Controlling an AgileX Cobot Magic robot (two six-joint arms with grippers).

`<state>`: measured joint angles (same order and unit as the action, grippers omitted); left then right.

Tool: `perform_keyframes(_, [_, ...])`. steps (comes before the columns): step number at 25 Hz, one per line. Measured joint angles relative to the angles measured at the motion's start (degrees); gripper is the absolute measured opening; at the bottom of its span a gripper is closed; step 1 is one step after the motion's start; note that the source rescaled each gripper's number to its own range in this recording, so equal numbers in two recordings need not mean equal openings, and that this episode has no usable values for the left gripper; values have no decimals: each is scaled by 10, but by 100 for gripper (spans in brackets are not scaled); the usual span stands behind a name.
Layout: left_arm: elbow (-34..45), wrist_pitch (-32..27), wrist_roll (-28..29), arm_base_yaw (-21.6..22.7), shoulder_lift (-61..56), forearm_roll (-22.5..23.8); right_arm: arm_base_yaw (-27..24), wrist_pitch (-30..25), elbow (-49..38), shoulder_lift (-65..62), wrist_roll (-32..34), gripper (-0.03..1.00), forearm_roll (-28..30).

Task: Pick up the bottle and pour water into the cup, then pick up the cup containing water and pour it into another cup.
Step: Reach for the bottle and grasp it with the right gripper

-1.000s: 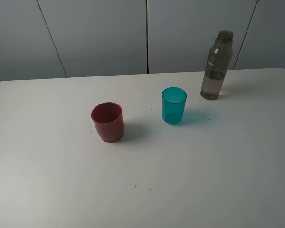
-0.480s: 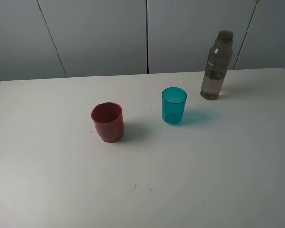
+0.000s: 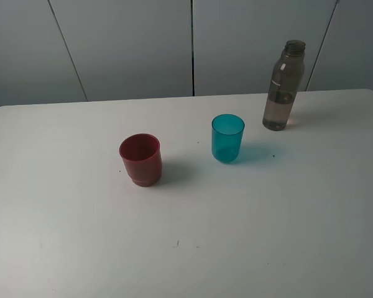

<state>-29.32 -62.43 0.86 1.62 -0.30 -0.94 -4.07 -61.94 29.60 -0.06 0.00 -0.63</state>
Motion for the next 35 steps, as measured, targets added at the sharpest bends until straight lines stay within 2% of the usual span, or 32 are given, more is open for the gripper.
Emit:
perform_keyframes(3, [0, 0, 0, 0, 0, 0, 0, 40, 23, 6, 0, 100, -1])
perform_keyframes(8, [0, 0, 0, 0, 0, 0, 0, 157, 51, 74, -23, 100, -26])
perform_keyframes(14, [0, 0, 0, 0, 0, 0, 0, 280, 53, 215, -128, 100, -132])
perform_keyframes(17, [0, 0, 0, 0, 0, 0, 0, 326, 53, 290, -168, 100, -153])
perform_keyframes(20, [0, 0, 0, 0, 0, 0, 1, 364, 45, 357, -180, 100, -165])
perform_keyframes(24, [0, 0, 0, 0, 0, 0, 42, 463, 0, 434, -184, 100, -166])
perform_keyframes(29, [0, 0, 0, 0, 0, 0, 116, 626, -43, 534, -186, 100, -166])
perform_keyframes(31, [0, 0, 0, 0, 0, 0, 127, 669, -45, 579, -186, 100, -164])
perform_keyframes(33, [0, 0, 0, 0, 0, 0, 131, 709, -48, 642, -175, 100, -136])
perform_keyframes(35, [0, 0, 0, 0, 0, 0, 131, 722, -48, 662, -164, 100, -124])
